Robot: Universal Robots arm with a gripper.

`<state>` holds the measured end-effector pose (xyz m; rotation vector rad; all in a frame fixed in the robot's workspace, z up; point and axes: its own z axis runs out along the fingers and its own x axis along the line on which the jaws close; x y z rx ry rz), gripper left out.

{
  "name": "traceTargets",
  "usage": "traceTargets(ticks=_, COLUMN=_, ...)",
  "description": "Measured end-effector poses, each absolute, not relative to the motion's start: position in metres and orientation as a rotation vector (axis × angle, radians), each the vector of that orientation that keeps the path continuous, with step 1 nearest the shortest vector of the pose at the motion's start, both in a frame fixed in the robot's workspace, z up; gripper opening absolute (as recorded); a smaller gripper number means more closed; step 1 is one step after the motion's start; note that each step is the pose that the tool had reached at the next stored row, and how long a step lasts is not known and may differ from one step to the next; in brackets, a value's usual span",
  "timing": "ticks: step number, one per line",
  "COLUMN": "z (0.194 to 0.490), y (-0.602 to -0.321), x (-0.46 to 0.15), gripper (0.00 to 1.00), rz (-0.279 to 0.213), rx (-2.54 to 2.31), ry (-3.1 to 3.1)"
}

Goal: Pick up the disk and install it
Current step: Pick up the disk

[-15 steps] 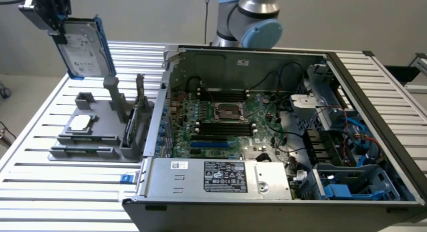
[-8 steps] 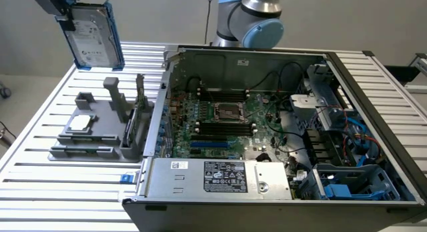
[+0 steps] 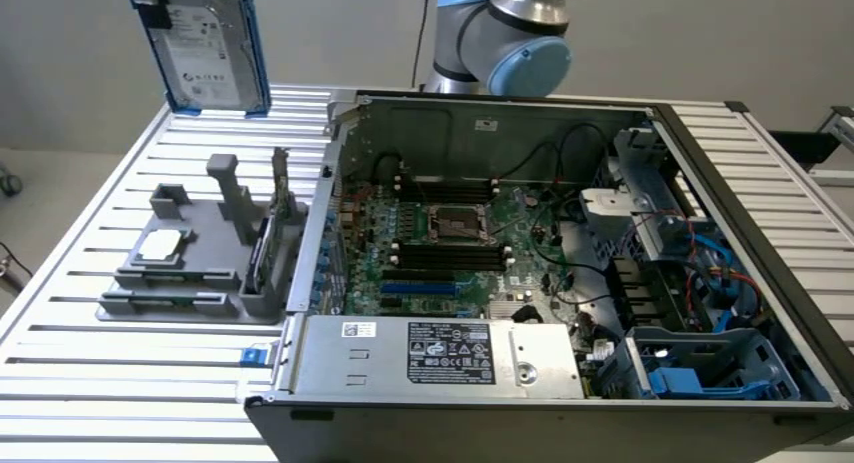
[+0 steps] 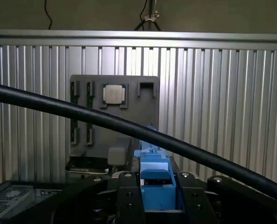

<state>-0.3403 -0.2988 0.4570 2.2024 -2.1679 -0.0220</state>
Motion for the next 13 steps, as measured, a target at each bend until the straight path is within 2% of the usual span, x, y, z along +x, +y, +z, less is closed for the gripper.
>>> traceTargets(ticks=6, z=0.479, y=-0.3, x=-0.313, gripper=0.33, rz=-0.037, rx=2.196, ry=-2.161)
traceTargets(ticks=13, z=0.485, y=-0.303, x=-0.281, gripper=0.33, rz=-0.066, rx=2.182, ry=-2.147)
